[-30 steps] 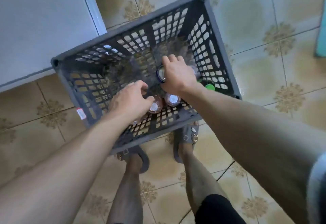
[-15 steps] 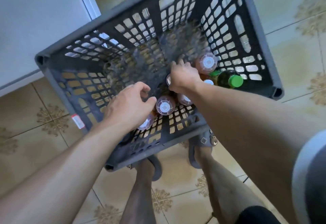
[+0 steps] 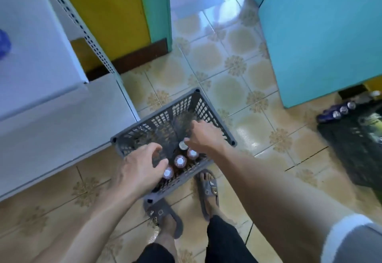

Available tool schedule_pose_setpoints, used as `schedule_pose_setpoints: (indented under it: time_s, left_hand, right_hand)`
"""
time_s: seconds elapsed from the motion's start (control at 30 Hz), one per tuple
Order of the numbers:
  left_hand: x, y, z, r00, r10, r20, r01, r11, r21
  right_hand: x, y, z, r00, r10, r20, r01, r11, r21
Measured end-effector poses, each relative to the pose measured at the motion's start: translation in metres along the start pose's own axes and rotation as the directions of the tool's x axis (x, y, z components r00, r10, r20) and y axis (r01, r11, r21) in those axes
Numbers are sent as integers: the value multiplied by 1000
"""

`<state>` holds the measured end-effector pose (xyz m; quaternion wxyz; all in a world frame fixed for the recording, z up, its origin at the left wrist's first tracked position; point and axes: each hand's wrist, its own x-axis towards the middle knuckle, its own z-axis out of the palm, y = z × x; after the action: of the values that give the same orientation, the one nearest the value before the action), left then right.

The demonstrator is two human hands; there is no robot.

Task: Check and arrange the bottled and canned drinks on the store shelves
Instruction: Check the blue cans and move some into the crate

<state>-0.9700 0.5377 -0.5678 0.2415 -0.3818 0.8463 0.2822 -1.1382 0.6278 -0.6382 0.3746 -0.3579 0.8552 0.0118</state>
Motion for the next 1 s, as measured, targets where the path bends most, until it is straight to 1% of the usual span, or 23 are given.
schedule_pose_setpoints:
  time_s: [0.1,0.2,0.33,0.43,0.57,0.63,0.73,0.8,0.9,1.0]
  left_hand:
    - [-63,6,-58,996,21,-83,-27,997,-68]
    - [-115,4,-109,990,-22,-141,11,997,-75]
    - [-160,-14,-157,933,-115,-340,63,985,-159]
    - [-183,-34,-180,897,-178,-406,92,971,-223]
    - [-192,-64,-198,865,-266,-426,118,932,-344]
    - [-188,-81,-206,863,-292,-413,125,914,-385]
    - [-177,-116,-218,862,-318,-395,127,890,-438]
    - [-167,-140,-227,876,-304,-375,108,881,-461]
    - [-151,-171,-236,904,-252,-346,73,888,-455]
    - [-133,-194,-242,928,-199,-316,41,896,-443]
  right_hand:
    - [-55,-34,-67,997,-5,-78,9,999,52]
    - [-96,-73,-122,986,-80,-148,95,990,100]
    - [-126,-133,-172,946,-234,-223,266,956,122]
    - [-142,-183,-191,905,-307,-294,343,936,79]
    - [-148,-249,-199,862,-387,-329,428,901,62]
    - [-140,-276,-198,854,-386,-350,432,899,63]
    - [-119,-317,-190,865,-355,-355,417,902,113]
    - [-103,-343,-186,878,-314,-361,384,912,142]
    - [-77,-375,-185,896,-268,-353,335,931,143]
    - [-46,-394,-187,905,-262,-335,289,957,33]
